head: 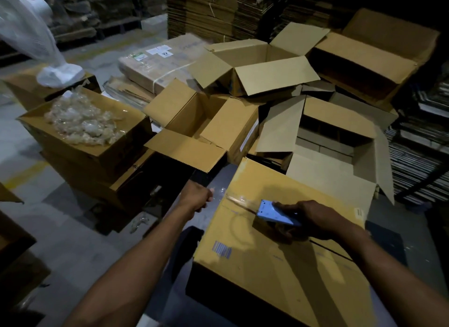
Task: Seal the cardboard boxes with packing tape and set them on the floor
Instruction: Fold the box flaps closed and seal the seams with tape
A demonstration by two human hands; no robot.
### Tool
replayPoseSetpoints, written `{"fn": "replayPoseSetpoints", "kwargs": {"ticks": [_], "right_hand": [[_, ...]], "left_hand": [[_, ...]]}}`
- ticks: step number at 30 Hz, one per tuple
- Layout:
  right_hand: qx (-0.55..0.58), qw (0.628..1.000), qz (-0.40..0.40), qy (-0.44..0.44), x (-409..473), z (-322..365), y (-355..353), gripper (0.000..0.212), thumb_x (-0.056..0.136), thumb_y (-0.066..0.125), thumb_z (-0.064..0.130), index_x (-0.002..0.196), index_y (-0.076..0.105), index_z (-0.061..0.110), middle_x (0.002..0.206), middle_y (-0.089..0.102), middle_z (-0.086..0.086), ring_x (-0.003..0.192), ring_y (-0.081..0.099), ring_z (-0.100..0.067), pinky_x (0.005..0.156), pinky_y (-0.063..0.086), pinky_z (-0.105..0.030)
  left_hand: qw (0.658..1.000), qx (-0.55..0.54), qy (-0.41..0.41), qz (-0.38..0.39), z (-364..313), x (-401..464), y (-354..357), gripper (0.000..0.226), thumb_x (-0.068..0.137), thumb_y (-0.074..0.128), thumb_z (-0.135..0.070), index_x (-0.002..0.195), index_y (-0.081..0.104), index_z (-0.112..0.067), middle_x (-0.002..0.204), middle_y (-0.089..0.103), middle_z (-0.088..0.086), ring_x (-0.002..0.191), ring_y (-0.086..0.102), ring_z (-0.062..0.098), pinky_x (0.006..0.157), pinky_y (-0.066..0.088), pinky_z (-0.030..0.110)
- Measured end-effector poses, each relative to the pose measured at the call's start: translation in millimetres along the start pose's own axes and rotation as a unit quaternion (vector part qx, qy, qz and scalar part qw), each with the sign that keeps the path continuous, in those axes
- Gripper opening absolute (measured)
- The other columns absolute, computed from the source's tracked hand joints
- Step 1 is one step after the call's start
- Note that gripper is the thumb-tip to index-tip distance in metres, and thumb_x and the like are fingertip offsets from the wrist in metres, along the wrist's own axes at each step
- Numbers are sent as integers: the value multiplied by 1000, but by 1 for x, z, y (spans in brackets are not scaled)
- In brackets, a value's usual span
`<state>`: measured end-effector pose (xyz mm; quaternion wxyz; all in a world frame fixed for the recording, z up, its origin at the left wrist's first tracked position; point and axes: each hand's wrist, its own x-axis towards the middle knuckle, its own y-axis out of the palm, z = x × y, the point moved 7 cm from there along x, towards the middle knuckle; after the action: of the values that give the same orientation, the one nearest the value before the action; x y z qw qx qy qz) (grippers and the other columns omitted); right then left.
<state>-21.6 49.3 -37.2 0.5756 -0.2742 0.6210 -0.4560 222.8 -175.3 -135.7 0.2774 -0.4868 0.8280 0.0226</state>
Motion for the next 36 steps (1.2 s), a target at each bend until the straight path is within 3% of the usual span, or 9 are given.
{"fn": "replayPoseSetpoints", "kwargs": {"ticks": [10, 14, 17, 19, 22, 26, 30, 34, 36], "right_hand": [[-67, 997, 21, 38, 8, 23, -6, 70, 96, 56, 57, 155, 19, 58, 118, 60, 3, 100, 59, -20, 74, 51, -37], [-93, 992, 28, 85, 11, 33, -9, 78, 91, 63, 51, 153, 17, 60, 112, 60, 7, 87, 58, -17, 60, 46, -31], [-144, 986, 25, 81, 15, 44, -6, 87, 87, 65, 59, 158, 16, 51, 102, 49, 6, 92, 56, -18, 68, 55, -35], [-155, 983, 25, 92, 21, 49, -5, 94, 82, 67, 67, 159, 19, 45, 108, 46, 3, 103, 52, -21, 78, 55, -38], [-180, 977, 41, 106, 28, 62, -10, 100, 75, 64, 81, 157, 27, 40, 138, 44, -3, 130, 38, -30, 99, 43, -48], [-167, 983, 22, 73, 41, 96, -25, 94, 81, 58, 79, 159, 25, 39, 160, 30, -4, 147, 23, -31, 111, 36, -53], [-129, 991, 25, 25, 73, 118, -24, 92, 84, 58, 76, 160, 23, 38, 167, 21, -3, 153, 17, -28, 116, 33, -53], [-105, 993, 55, 23, 93, 117, -14, 110, 76, 45, 91, 162, 17, 29, 170, 15, -2, 157, 9, -25, 121, 24, -58], [-93, 994, 56, 25, 94, 118, -13, 115, 74, 40, 94, 162, 16, 26, 171, 12, -2, 157, 5, -23, 123, 20, -59]], "left_hand": [[999, 29, 7, -40, 31, 8, 6, 40, 93, 74, -33, 58, 70, -15, 57, 66, 7, 57, 59, 26, 62, 46, 33], [998, -7, -35, -44, 47, 8, 15, 42, 87, 81, -32, 53, 64, -14, 55, 62, -2, 63, 62, 23, 64, 47, 32], [998, -29, -41, -43, 57, 4, 27, 62, 83, 83, -31, 39, 41, -18, 43, 37, -8, 51, 44, 18, 55, 32, 30], [995, -53, -63, -47, 65, 3, 31, 61, 84, 82, -36, 38, 44, -19, 43, 39, -10, 55, 47, 17, 56, 36, 30], [996, -46, -81, -2, 67, 4, 36, 32, 90, 71, -45, 69, 69, -21, 74, 66, -1, 77, 63, 22, 77, 55, 33], [997, 3, -73, -7, 60, 5, 36, 42, 91, 65, -49, 84, 74, -9, 100, 76, 11, 94, 70, 32, 77, 53, 34], [993, 24, -113, 12, 72, 8, 38, 70, 93, 66, -54, 143, 50, -7, 142, 57, 19, 125, 57, 39, 91, 47, 35], [999, -38, 1, -24, 79, 10, 23, 46, 101, 62, -21, 146, 53, -20, 148, 55, 9, 134, 54, 31, 109, 47, 46], [991, -124, 54, 22, 71, -2, 26, 56, 101, 65, -31, 153, 47, -25, 152, 49, -6, 139, 48, 17, 111, 44, 38]]}}
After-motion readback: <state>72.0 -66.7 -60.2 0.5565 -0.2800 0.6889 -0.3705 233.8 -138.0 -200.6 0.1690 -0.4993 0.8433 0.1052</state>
